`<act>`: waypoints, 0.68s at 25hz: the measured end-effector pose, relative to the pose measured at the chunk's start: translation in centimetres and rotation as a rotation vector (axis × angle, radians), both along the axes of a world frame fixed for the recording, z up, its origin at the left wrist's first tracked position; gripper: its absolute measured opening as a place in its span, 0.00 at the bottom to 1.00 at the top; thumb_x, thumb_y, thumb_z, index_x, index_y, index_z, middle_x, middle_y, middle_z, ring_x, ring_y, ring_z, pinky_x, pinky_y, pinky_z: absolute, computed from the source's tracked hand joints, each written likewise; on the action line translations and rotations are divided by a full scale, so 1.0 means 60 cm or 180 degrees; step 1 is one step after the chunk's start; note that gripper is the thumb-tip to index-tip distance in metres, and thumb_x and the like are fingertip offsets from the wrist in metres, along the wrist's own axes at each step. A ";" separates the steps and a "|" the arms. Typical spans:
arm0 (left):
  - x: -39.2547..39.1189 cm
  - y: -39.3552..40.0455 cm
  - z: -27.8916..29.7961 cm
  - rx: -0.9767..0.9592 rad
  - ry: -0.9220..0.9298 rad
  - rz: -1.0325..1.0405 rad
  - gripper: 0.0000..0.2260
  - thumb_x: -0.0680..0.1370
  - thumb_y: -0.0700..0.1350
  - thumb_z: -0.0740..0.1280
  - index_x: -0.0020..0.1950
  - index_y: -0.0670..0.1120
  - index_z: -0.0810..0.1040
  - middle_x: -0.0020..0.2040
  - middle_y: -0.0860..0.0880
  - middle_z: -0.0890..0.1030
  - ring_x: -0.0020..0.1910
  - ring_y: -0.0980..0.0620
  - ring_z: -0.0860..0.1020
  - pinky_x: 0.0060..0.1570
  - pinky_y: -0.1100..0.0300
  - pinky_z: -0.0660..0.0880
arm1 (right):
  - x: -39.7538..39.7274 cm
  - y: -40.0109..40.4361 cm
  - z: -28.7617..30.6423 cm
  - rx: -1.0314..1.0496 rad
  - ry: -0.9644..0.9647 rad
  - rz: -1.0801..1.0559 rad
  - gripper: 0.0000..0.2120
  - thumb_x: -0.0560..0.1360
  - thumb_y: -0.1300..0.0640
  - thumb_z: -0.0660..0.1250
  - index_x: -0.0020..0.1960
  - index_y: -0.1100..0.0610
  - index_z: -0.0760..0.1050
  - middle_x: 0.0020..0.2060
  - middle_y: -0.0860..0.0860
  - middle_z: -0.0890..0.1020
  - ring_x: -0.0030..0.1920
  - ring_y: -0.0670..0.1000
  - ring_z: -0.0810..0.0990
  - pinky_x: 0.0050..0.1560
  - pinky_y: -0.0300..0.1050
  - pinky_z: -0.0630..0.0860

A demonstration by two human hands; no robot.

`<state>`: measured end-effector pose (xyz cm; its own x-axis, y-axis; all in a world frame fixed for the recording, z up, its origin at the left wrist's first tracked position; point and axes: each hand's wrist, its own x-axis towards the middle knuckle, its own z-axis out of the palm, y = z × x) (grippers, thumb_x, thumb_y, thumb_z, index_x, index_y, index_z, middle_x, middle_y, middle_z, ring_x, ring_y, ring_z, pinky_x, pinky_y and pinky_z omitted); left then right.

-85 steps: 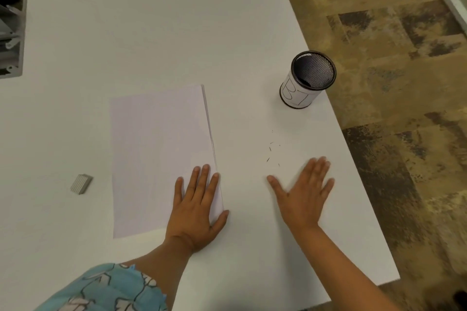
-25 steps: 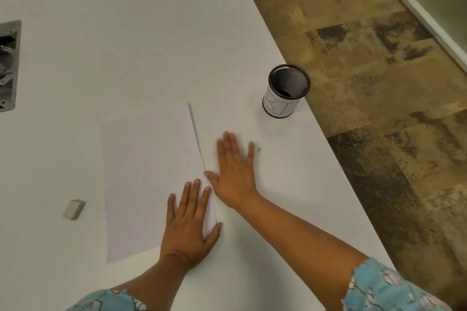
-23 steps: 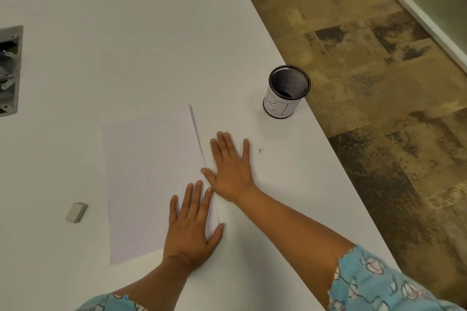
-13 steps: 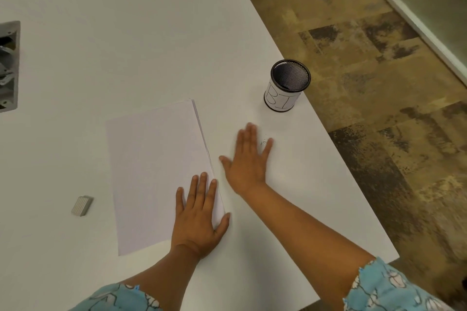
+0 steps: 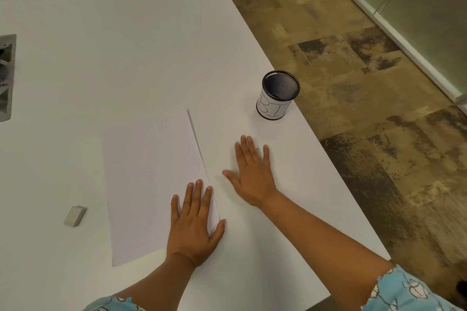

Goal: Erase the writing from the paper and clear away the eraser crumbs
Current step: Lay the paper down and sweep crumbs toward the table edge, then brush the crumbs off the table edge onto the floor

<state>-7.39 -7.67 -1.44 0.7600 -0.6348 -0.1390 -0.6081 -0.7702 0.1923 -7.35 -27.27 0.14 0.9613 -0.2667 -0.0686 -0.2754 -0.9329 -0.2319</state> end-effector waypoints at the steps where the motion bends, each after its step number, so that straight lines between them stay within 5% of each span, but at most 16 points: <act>1: 0.000 0.001 -0.001 -0.0011 -0.0015 -0.0017 0.33 0.76 0.64 0.44 0.75 0.45 0.54 0.76 0.44 0.53 0.75 0.47 0.46 0.70 0.45 0.45 | 0.008 -0.013 0.010 0.0136 -0.0347 -0.0283 0.35 0.76 0.38 0.48 0.74 0.58 0.44 0.75 0.56 0.45 0.74 0.53 0.38 0.71 0.58 0.36; 6: -0.006 0.000 0.007 -0.0079 -0.0102 0.0020 0.33 0.76 0.64 0.43 0.75 0.45 0.54 0.76 0.42 0.54 0.75 0.46 0.48 0.70 0.40 0.45 | 0.037 -0.107 0.069 0.1920 -0.2070 -0.2650 0.47 0.65 0.45 0.73 0.72 0.60 0.50 0.73 0.60 0.55 0.73 0.58 0.53 0.71 0.58 0.56; 11: -0.045 -0.041 0.022 -0.0483 -0.0030 -0.0100 0.35 0.76 0.65 0.46 0.76 0.42 0.50 0.76 0.42 0.51 0.75 0.43 0.51 0.72 0.43 0.44 | 0.103 -0.195 0.084 0.2220 -0.1847 -0.2047 0.63 0.55 0.49 0.81 0.73 0.55 0.39 0.74 0.56 0.50 0.73 0.54 0.50 0.71 0.50 0.50; 14: -0.075 -0.121 0.014 -0.0612 0.0230 -0.0300 0.37 0.76 0.65 0.49 0.76 0.41 0.48 0.77 0.43 0.48 0.75 0.45 0.47 0.72 0.51 0.45 | 0.125 -0.215 0.068 0.2281 -0.1883 -0.1918 0.64 0.52 0.50 0.82 0.73 0.51 0.40 0.72 0.55 0.59 0.71 0.53 0.58 0.71 0.54 0.58; 17: -0.052 -0.195 0.007 -0.0343 0.0264 0.0541 0.45 0.71 0.72 0.47 0.75 0.40 0.43 0.76 0.41 0.44 0.75 0.46 0.39 0.72 0.52 0.38 | 0.143 -0.223 0.056 0.2568 -0.1966 -0.1942 0.59 0.53 0.52 0.81 0.73 0.50 0.47 0.69 0.54 0.65 0.68 0.52 0.64 0.67 0.47 0.64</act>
